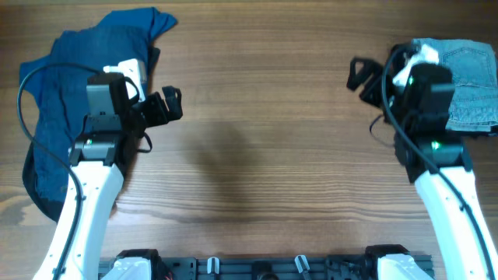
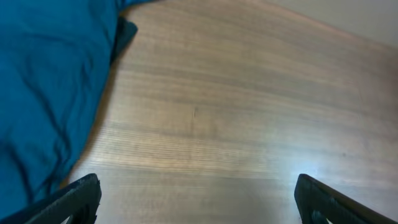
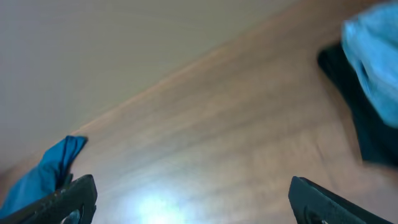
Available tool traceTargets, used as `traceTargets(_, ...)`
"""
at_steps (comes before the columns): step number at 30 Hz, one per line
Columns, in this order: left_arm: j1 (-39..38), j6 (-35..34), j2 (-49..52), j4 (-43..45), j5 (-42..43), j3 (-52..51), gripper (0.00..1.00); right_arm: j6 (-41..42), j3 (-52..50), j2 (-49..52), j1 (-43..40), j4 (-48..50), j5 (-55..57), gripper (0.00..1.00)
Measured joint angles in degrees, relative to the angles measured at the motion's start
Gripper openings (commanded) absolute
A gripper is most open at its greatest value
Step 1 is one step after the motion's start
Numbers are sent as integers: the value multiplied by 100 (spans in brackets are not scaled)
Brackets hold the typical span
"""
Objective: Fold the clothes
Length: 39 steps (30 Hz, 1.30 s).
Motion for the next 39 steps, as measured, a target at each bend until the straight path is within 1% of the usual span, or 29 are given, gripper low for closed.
traceTargets(4, 0, -15, 205, 581, 0, 90, 100, -144, 321, 638, -2, 70, 26, 100)
traceTargets(8, 7, 234, 251, 634, -225, 133, 99, 236, 321, 1202, -39, -24, 42, 100)
traceTargets(11, 7, 457, 522, 367, -1139, 162, 100, 501, 319, 1397, -66, 24, -70, 100)
traceTargets(14, 39, 503, 807, 105, -1917, 164, 100, 568, 319, 1399, -66, 70, -247, 100)
traceTargets(17, 232, 496, 1051, -153, -2448, 162, 100, 570, 321, 1432, -66, 63, -455, 100)
traceTargets(22, 802, 149, 1600, -79, -2710, 164, 100, 540, 321, 1545, -66, 4, -739, 100)
traceTargets(25, 1248, 26, 2197, -22, -2640, 164, 100, 520, 321, 1554, -66, 2, -848, 100)
traceTargets(27, 1344, 57, 2413, 46, -2507, 164, 99, 520, 321, 1554, -66, 2, -883, 100)
traceTargets(28, 1353, 114, 2494, 92, -2382, 164, 97, 520, 321, 1554, -66, 2, -905, 99)
traceTargets(29, 1353, 160, 2535, 133, -2293, 164, 92, 520, 319, 1554, -66, 2, -907, 99)
traceTargets(30, 1351, 205, 2557, 157, -2208, 164, 84, 520, 321, 1554, -66, 2, -907, 99)
traceTargets(31, 1353, 249, 2562, 166, -2138, 164, 66, 520, 321, 1554, -66, 2, -907, 99)
traceTargets(32, 1353, 302, 2562, 175, -2103, 164, 53, 520, 319, 1554, -66, 0, -907, 99)
traceTargets(33, 1353, 310, 2562, 177, -2057, 164, 45, 520, 319, 1554, -66, 0, -907, 98)
traceTargets(34, 1353, 328, 2562, 175, -2028, 164, 45, 516, 321, 1554, -66, -11, -907, 98)
traceTargets(35, 1353, 319, 2562, 170, -2015, 164, 41, 505, 321, 1554, -63, -26, -907, 98)
traceTargets(36, 1353, 350, 2562, 155, -1991, 164, 35, 505, 321, 1554, -66, -31, -907, 98)
traceTargets(37, 1353, 361, 2562, 131, -1974, 164, 23, 505, 321, 1554, -66, -42, -907, 98)
traceTargets(39, 1353, 350, 2562, 114, -1947, 164, 11, 503, 321, 1554, -66, -48, -907, 98)
